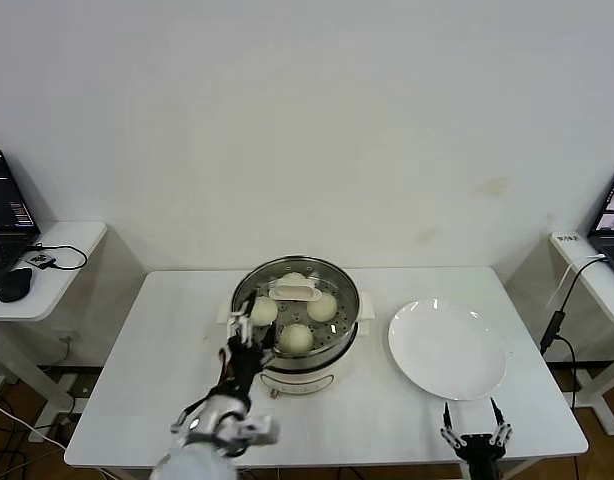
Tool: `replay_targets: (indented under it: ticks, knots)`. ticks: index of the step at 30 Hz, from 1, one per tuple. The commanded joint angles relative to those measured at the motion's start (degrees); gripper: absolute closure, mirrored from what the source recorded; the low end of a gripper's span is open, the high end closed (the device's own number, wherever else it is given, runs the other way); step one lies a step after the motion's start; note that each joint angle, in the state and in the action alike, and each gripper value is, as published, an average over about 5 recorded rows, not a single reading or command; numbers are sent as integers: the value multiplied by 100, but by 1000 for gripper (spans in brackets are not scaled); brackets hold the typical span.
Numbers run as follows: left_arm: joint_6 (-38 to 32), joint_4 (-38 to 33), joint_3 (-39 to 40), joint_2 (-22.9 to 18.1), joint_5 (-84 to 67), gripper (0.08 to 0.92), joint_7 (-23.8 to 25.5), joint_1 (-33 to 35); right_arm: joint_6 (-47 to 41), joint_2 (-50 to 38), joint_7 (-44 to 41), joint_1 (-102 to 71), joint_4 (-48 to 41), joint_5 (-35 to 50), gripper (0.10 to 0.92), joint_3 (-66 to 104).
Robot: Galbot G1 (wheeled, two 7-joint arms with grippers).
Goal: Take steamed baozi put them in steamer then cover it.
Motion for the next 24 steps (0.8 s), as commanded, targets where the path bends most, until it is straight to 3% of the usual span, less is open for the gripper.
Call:
replay_targets:
  ticks: [1, 7, 16, 24]
  knots:
    - [-2081, -141, -1679, 558, -6480, 177, -1537, 1700, 178, -263, -252, -252, 282, 479, 202, -223]
    - [-2262, -10, -1699, 625, -7683, 177, -1626, 2302, 75, -452, -549, -500, 611, 924, 203, -426]
    - [-2797, 469, -1754, 497, -7703, 177, -1605, 2677, 1, -453, -790, -602, 629, 1060, 203, -559]
    - [-2866, 666, -1726, 382, -7563, 177, -1480, 2715, 33, -400, -864, -661, 689, 1005, 203, -626]
